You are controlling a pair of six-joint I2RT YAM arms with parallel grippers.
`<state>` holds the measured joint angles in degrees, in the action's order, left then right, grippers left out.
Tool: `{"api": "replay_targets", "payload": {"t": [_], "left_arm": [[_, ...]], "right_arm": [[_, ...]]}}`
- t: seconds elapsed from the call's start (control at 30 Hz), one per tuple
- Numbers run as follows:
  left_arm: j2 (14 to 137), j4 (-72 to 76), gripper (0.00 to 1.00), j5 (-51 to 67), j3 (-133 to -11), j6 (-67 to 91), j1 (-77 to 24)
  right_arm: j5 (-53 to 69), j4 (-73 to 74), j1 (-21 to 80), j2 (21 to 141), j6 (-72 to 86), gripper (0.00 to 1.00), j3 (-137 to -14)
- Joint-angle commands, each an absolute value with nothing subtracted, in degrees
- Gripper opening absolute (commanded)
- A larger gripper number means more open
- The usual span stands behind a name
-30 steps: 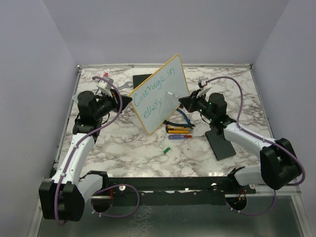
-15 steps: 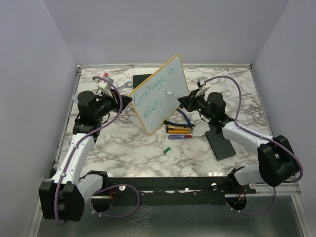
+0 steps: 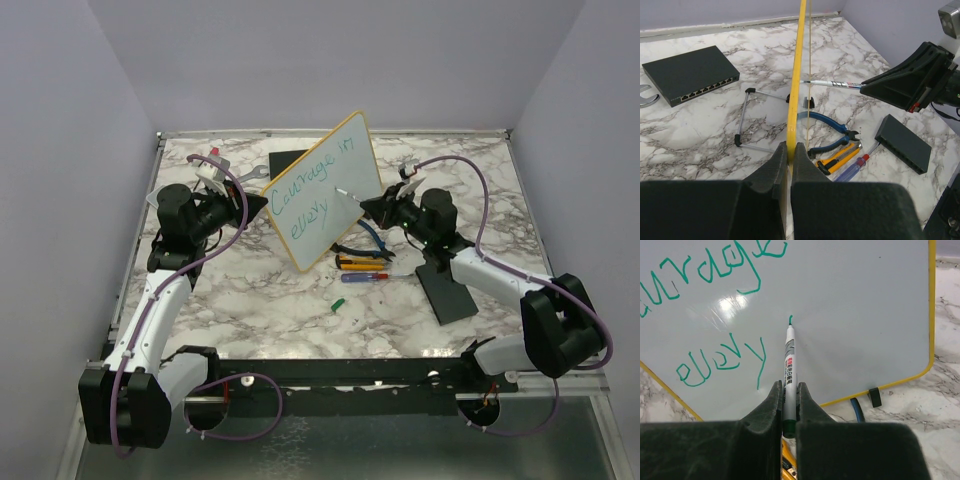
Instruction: Write a sentence on the whiteboard
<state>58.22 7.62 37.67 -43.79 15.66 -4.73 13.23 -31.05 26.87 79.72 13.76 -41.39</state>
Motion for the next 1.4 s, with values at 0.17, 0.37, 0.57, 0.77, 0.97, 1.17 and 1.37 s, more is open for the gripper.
{"api": "replay_targets", "payload": {"t": [0.17,0.37,0.57,0.77,0.97,1.17,1.37], "left_arm": [[57.7,7.9,0.0,38.4,-43.6,14.8,-5.0],[57.7,8.0,0.0,38.4,-43.5,14.8,-5.0],[57.5,8.0,0.0,38.4,-43.5,14.8,-5.1],[57.4,8.0,0.0,38.4,-43.5,14.8,-5.0],[57.4,8.0,0.0,38.4,-43.6,14.8,-5.0],[57.4,8.0,0.0,38.5,-43.6,14.8,-5.1],[57.3,8.0,0.0,38.6,-43.5,14.9,-5.1]], "right_arm": [[14.0,-31.6,27.0,79.4,14.0,0.01,-39.1],[9.2,-30.7,27.0,79.5,14.9,0.01,-39.3],[7.6,-30.0,26.9,80.6,15.3,0.01,-40.3],[7.4,-29.6,26.9,81.2,15.2,0.01,-40.2],[10.7,-29.1,26.9,81.4,14.9,0.01,-39.8],[11.3,-29.9,28.1,81.1,14.6,0.0,-38.3],[11.0,-30.0,28.7,79.4,14.1,0.01,-37.1]]}}
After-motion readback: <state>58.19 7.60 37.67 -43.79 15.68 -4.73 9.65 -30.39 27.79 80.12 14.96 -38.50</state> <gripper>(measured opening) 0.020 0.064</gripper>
